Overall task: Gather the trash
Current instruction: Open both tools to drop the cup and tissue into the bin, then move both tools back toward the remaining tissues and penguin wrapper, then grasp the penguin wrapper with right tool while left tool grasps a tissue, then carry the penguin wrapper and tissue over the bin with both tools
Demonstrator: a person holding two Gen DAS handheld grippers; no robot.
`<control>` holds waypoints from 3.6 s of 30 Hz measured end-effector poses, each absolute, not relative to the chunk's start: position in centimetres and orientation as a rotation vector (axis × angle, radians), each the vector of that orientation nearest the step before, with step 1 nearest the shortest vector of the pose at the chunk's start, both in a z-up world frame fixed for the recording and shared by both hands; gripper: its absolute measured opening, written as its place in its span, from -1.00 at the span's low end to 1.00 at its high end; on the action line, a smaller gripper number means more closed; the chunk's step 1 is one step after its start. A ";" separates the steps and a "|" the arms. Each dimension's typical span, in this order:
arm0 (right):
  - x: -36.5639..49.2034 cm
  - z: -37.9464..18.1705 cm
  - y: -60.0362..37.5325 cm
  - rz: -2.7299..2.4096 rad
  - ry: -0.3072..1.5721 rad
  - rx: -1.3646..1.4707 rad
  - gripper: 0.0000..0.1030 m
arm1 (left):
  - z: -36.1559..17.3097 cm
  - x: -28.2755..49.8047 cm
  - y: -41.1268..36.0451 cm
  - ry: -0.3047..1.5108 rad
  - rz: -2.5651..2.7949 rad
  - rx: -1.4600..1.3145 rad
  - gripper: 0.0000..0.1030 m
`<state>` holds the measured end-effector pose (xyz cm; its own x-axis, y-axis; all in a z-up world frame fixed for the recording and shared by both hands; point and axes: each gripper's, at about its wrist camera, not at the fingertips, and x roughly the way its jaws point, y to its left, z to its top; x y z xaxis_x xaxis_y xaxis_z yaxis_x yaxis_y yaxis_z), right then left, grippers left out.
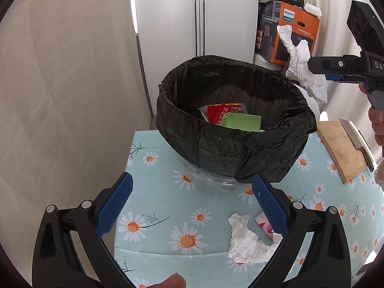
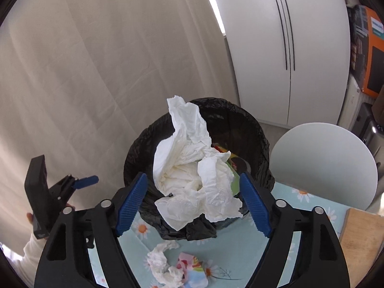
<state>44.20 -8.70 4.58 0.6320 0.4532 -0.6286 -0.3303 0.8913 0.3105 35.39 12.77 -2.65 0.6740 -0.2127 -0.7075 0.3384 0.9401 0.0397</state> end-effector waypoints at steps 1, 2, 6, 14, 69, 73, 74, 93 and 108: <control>44.5 4.6 -8.5 0.437 0.759 0.161 0.78 | -2.9 35.6 12.8 0.776 -0.315 0.169 0.88; 44.8 4.6 -8.4 0.429 0.755 0.154 0.78 | -3.2 35.8 12.9 0.784 -0.319 0.162 0.88; 45.3 4.1 -9.0 0.411 0.769 0.163 0.78 | -4.4 36.2 13.0 0.809 -0.321 0.151 0.88; 42.7 1.5 -11.6 0.371 0.789 0.172 0.78 | -6.1 35.8 12.7 0.860 -0.324 0.159 0.88; 36.5 -14.4 -9.4 0.564 1.156 0.295 -0.68 | -16.8 32.2 6.0 1.122 -0.441 0.192 0.01; 35.2 -13.4 -11.4 0.546 1.126 0.322 -0.68 | -16.6 32.0 5.7 1.147 -0.486 0.178 -0.74; 34.9 -13.2 -11.8 0.543 1.121 0.326 -0.68 | -16.6 31.8 5.5 1.146 -0.487 0.192 -0.77; 30.2 -13.2 -14.2 0.533 1.100 0.294 0.24 | -12.6 25.2 7.8 1.112 -0.367 0.222 -0.78; 31.1 -15.9 -11.6 0.529 1.119 0.279 -0.66 | -10.5 20.2 10.4 1.092 -0.273 0.207 -0.78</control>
<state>31.09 -11.63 -15.90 0.3318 0.5339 -0.7777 -0.2619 0.8441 0.4678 20.23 10.42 -10.47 0.4325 -0.1159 -0.8942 0.3186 0.9474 0.0314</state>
